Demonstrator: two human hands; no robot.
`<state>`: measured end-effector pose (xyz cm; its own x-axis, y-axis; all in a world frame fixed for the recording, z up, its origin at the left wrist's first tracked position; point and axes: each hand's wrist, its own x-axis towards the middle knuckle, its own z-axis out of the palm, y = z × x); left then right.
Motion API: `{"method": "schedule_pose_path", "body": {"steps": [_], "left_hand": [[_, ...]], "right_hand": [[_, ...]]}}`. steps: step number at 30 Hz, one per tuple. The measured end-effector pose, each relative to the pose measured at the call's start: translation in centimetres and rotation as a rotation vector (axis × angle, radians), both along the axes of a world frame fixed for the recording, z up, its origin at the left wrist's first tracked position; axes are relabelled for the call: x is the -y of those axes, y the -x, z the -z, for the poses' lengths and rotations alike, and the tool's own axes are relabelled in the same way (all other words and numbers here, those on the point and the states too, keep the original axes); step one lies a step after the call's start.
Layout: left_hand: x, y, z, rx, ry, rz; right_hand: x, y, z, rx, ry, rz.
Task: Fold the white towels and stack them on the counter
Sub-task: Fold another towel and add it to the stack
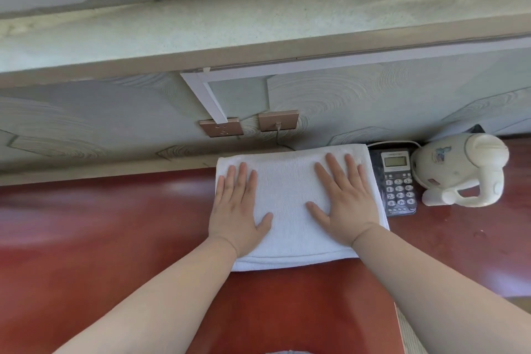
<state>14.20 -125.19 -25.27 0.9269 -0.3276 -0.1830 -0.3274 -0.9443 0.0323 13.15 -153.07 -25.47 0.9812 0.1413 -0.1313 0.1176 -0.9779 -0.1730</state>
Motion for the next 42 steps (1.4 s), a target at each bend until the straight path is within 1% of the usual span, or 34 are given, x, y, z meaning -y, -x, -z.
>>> {"method": "schedule_pose_path", "body": {"steps": [2,5,7,10,11,12,13,14,16,17,18,19,20,22,24,27,28,31,32,34,36,37,39,41,42], "left_hand": [[0.1,0.1,-0.1,-0.009,0.006,-0.058],[-0.1,0.1,-0.5,-0.051,0.02,-0.238],[-0.2,0.1,-0.7,-0.067,0.016,-0.256],[0.1,0.1,-0.6,-0.072,0.009,-0.251],[0.2,0.1,-0.5,-0.065,0.012,-0.256],[0.2,0.2,-0.4,-0.056,0.019,-0.262],[0.1,0.3,-0.4,-0.047,0.028,-0.265],[0.1,0.3,-0.4,-0.042,0.036,-0.264],[-0.1,0.4,-0.2,-0.045,0.061,-0.265],[-0.2,0.4,-0.1,-0.049,0.085,-0.278],[-0.2,0.4,0.0,-0.052,0.114,-0.299],[-0.2,0.4,0.0,-0.053,0.137,-0.319],[-0.3,0.5,0.0,-0.05,0.147,-0.329],[-0.3,0.6,0.1,-0.039,0.149,-0.322],[-0.5,0.7,-0.1,-0.049,0.144,-0.311],[-0.4,1.2,-0.9,-0.081,0.092,-0.292],[-0.3,1.5,-1.2,-0.086,0.072,-0.273],[-1.0,4.1,-1.9,-0.117,0.102,-0.145],[-1.8,5.5,-2.0,-0.129,0.114,-0.097],[-4.0,8.9,-1.9,-0.155,0.145,-0.07],[-5.8,12.1,-2.2,-0.173,0.248,-0.175],[-6.4,13.2,-2.6,-0.174,0.332,-0.251],[-6.8,14.1,-3.5,-0.148,0.484,-0.373],[-6.5,13.9,-4.7,-0.139,0.542,-0.435],[-6.3,13.7,-5.2,-0.159,0.555,-0.458]], "right_hand": [[0.1,0.1,-0.2,-0.011,0.005,0.002],[0.0,0.3,-0.2,-0.038,0.004,0.07],[-0.2,0.0,-0.3,-0.057,0.002,0.217],[0.7,-1.4,-0.9,-0.129,-0.082,0.576],[1.1,-1.9,-1.3,-0.144,-0.077,0.628],[1.0,-2.4,-1.6,-0.134,-0.027,0.615],[0.4,-2.7,-2.1,-0.099,0.036,0.539],[-1.0,-2.9,-2.6,-0.052,0.06,0.417],[-5.5,-2.8,-3.5,-0.007,-0.029,0.111],[-7.7,-2.5,-3.4,-0.024,-0.071,-0.053],[-9.6,-2.2,-3.3,-0.08,-0.076,-0.176],[-10.4,-2.1,-3.1,-0.148,-0.048,-0.23],[-10.2,-2.1,-2.8,-0.189,-0.014,-0.208],[-7.5,-2.0,-2.2,-0.2,0.037,-0.043],[-3.4,-1.5,-1.8,-0.231,0.132,0.091],[1.2,0.5,-2.7,-0.294,0.221,0.192],[1.5,1.7,-3.0,-0.271,0.218,0.169],[1.1,7.1,-3.2,-0.211,0.169,-0.023],[1.3,8.7,-2.9,-0.226,0.163,-0.025],[1.9,10.5,-2.7,-0.294,0.143,0.098],[2.2,11.1,-3.0,-0.321,0.107,0.185],[2.1,11.3,-3.3,-0.311,0.096,0.185],[1.8,11.7,-4.2,-0.222,0.118,0.109],[1.4,12.2,-5.1,-0.112,0.13,0.003],[1.1,12.4,-5.4,-0.06,0.099,-0.048]]}}
